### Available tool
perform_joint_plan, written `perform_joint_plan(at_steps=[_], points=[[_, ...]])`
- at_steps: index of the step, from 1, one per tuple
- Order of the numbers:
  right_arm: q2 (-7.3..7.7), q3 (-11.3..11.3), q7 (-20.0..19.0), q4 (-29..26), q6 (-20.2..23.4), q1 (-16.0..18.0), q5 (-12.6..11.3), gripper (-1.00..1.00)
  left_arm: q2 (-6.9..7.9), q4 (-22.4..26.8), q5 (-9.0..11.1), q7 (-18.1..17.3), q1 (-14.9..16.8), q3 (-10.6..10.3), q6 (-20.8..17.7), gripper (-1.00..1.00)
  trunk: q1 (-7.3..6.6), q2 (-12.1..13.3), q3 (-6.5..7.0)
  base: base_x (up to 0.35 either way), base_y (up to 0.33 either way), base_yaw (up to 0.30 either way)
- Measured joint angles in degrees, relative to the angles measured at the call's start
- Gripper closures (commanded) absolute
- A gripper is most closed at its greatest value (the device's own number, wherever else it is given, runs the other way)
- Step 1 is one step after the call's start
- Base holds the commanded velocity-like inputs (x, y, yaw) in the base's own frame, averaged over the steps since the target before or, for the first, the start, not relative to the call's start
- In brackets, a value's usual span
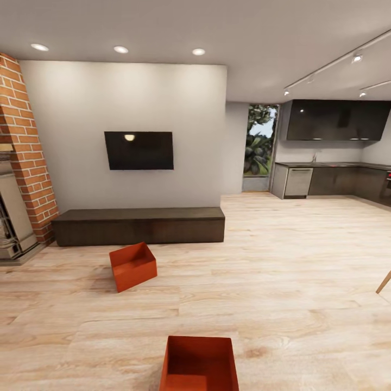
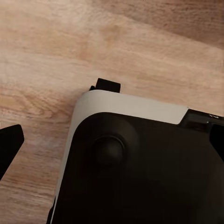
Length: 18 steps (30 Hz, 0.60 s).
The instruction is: Move the two storage containers from the living room to the garage. In the garage, place one container on the floor and stack the other container on top of it (either order is fine).
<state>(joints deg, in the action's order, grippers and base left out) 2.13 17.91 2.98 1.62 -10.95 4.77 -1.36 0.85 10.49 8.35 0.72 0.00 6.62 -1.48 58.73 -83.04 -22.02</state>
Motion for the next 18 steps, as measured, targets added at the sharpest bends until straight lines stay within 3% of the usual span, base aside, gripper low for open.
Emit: perform_joint_plan(at_steps=[12, 18], points=[[-0.12, -0.2, 0.0, 0.0, -0.1, 0.0, -0.1, -1.0, 0.03, 0.0, -0.1, 0.0, 0.0, 0.1, 0.3, -1.0, 0.0, 0.0, 0.0, 0.0, 0.009, -0.161], [-0.15, -0.2, 0.1, 0.0, 0.0, 0.0, -0.3, -1.0, 0.04, 0.0, -0.1, 0.0, 0.0, 0.1, 0.3, -1.0, 0.0, 0.0, 0.0, 0.0, 0.0, -0.029]])
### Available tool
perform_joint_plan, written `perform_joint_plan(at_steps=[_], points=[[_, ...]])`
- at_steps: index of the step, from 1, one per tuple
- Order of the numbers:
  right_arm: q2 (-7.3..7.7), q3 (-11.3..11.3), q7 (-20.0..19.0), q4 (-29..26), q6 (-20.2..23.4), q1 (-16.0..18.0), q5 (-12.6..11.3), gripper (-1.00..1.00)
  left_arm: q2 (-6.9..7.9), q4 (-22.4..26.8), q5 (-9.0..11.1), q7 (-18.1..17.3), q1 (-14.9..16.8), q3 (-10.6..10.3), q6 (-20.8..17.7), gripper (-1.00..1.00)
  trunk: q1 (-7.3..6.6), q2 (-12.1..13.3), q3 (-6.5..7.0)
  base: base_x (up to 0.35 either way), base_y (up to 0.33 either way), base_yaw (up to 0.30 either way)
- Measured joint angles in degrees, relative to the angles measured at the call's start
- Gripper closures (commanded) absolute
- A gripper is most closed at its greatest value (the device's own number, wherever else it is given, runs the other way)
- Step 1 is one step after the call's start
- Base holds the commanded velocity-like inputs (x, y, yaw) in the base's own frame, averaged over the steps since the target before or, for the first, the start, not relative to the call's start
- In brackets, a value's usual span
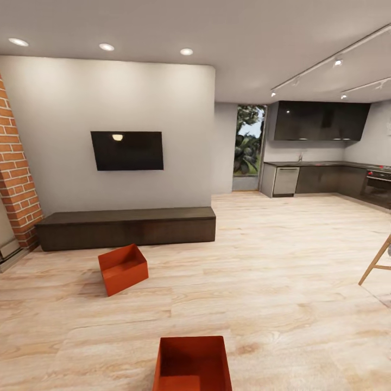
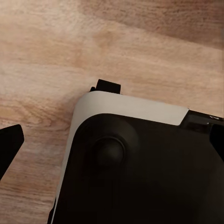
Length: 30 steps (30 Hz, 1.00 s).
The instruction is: Move the two storage containers from the living room to the garage. In the garage, place one container on the floor and stack the other container on top of it (either order is fine).
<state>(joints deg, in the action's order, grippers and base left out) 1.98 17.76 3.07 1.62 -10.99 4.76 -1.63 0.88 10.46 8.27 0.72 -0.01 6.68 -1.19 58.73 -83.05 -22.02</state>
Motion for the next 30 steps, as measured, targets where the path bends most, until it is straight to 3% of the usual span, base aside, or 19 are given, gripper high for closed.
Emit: perform_joint_plan(at_steps=[30], points=[[-0.02, 0.2, 0.1, 0.0, 0.6, 0.0, -0.1, -1.0, 0.04, 0.0, 0.1, 0.0, 0.0, -0.1, 0.0, -1.0, 0.0, 0.0, 0.0, 0.081, 0.0, -0.001]])
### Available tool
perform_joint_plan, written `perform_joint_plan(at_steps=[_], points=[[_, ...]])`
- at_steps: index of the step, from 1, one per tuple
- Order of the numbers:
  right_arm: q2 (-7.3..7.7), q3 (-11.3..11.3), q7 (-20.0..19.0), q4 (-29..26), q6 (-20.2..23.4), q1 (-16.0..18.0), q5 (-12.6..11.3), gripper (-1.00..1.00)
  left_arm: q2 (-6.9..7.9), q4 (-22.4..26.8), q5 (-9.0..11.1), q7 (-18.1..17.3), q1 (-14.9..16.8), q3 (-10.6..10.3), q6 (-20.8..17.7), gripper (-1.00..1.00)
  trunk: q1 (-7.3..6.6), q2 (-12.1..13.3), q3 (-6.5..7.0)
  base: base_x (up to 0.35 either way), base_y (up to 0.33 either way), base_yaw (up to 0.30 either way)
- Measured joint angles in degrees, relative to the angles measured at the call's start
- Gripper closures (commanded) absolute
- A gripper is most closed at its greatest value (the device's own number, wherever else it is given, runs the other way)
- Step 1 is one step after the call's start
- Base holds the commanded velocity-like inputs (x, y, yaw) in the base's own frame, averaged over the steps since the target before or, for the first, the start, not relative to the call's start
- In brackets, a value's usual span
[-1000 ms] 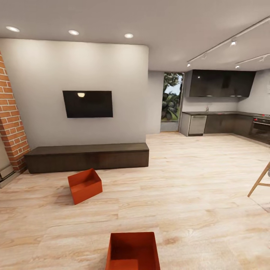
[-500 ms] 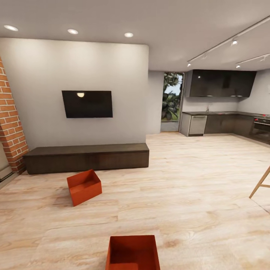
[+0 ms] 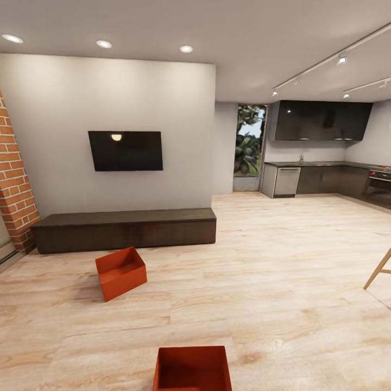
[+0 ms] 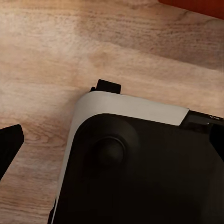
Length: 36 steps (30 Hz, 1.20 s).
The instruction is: Move the two storage containers from the living room to the garage. In the garage, place one container on the floor and stack the other container on top of it (either order is fine).
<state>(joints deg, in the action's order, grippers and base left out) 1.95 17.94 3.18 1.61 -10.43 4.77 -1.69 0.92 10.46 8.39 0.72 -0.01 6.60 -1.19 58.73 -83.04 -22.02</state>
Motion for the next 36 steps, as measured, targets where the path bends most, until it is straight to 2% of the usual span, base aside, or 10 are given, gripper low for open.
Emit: perform_joint_plan(at_steps=[23, 36], points=[[0.02, 0.0, 0.0, 0.0, 0.0, 0.0, 0.2, -1.0, -0.04, 0.0, 0.1, 0.0, 0.0, 0.1, 0.1, -1.0, 0.0, 0.0, -1.67, 0.001, 0.0, 0.0], [0.07, 0.0, -0.1, 0.0, -0.1, 0.0, 0.5, -1.0, 0.0, -2.2, -0.4, 0.0, 0.0, -0.5, 2.2, -1.0, 0.0, 0.0, -2.85, 0.0, 0.0, 0.012]])
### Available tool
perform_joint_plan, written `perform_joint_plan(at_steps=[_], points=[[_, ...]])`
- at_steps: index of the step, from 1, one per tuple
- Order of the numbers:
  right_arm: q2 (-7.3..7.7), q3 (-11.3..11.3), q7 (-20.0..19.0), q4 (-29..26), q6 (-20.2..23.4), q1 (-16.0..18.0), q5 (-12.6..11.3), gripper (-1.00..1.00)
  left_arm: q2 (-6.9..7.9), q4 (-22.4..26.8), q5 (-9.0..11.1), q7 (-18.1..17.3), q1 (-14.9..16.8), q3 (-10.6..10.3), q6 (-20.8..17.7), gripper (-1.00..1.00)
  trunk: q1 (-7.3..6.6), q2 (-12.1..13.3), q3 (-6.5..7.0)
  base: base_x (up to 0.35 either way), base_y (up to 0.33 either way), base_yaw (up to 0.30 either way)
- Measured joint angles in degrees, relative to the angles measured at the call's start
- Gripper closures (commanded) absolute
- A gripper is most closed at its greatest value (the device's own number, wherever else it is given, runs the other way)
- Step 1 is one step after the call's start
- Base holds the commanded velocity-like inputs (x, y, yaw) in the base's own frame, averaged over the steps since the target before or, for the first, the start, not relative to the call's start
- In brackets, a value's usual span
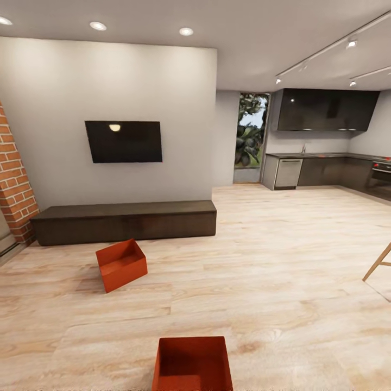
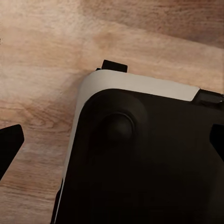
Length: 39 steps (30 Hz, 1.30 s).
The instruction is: Move the two storage containers from the living room to the garage. In the garage, place one container on the floor and stack the other container on top of it (either order is fine).
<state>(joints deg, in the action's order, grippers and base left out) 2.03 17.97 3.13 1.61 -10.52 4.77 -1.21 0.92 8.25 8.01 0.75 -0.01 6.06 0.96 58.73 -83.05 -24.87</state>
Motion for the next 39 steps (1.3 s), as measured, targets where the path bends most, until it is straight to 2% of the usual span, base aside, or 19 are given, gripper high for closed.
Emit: perform_joint_plan(at_steps=[39], points=[[0.01, 0.0, -0.6, 0.0, 0.0, 0.0, 0.2, -1.0, -0.03, -0.1, -0.1, 0.0, 0.0, -0.1, 0.0, -1.0, 0.0, 0.0, -3.53, 0.0, 0.0, 0.099]])
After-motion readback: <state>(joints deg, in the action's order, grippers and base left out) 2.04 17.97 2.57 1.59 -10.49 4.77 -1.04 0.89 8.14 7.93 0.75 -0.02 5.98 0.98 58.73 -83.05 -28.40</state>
